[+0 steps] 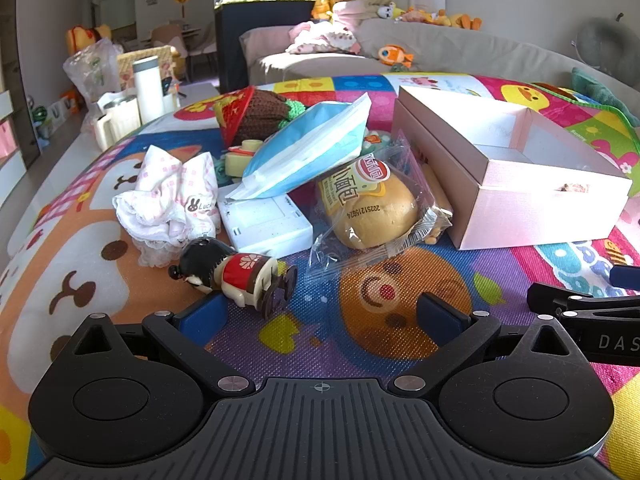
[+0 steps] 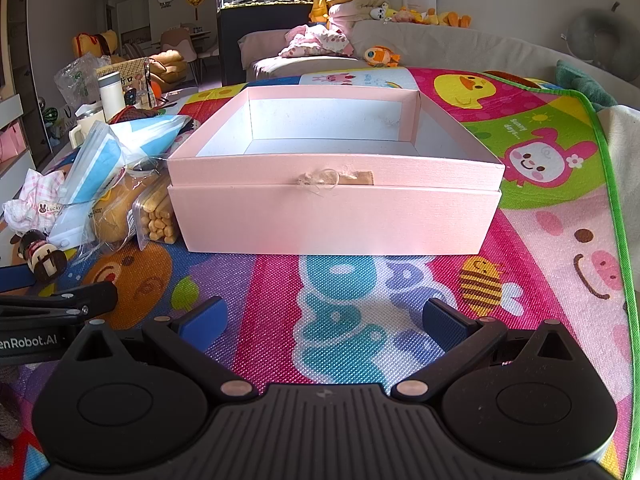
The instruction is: Organize objects
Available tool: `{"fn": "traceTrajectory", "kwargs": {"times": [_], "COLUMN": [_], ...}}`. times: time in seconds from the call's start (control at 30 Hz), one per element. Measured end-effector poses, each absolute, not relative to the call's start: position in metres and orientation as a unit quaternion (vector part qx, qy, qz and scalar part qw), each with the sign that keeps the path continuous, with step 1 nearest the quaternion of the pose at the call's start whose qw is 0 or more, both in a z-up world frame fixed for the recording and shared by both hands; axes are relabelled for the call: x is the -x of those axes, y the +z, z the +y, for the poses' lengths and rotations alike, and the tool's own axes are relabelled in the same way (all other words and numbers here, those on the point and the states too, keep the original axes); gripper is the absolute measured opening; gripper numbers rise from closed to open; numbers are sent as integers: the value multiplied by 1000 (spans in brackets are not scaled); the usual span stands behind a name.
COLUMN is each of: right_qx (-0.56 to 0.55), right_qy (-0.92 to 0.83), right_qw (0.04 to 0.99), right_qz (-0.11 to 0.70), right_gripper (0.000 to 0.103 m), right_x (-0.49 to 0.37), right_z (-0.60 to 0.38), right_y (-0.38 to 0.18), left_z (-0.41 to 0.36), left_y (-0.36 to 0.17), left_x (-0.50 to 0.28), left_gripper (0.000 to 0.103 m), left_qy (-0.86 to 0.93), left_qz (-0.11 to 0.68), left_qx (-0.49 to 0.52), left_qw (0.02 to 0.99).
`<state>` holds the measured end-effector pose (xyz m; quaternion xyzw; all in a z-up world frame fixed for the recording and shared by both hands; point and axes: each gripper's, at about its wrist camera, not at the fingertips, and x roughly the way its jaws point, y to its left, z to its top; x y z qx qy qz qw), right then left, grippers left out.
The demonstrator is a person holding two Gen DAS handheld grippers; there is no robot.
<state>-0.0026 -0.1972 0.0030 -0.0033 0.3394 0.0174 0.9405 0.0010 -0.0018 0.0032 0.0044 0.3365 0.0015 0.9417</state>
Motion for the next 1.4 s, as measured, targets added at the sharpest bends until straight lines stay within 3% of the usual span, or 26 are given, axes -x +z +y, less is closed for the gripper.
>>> {"fn": "traceTrajectory", "kwargs": {"times": [1.13, 1.27, 1.4], "right_qx": [0, -3, 3], "right_qy": [16, 29, 44], "right_qw": [941, 940, 938], "right_qz": [339, 340, 345], "right_gripper": [103, 103, 103], "right_x": [5, 5, 6], "right_z": [-198, -199, -201], "right_y": [2, 3, 3], "left_z": [2, 18, 42], "left_y": [1, 27, 77], "left_x": [0, 15, -2], "left_gripper": [102, 90, 89], "left_qy": [-2, -23, -42], "left_qz": [340, 309, 239], "left_qx": [-6, 19, 68], "left_qw": [940, 951, 968]}}
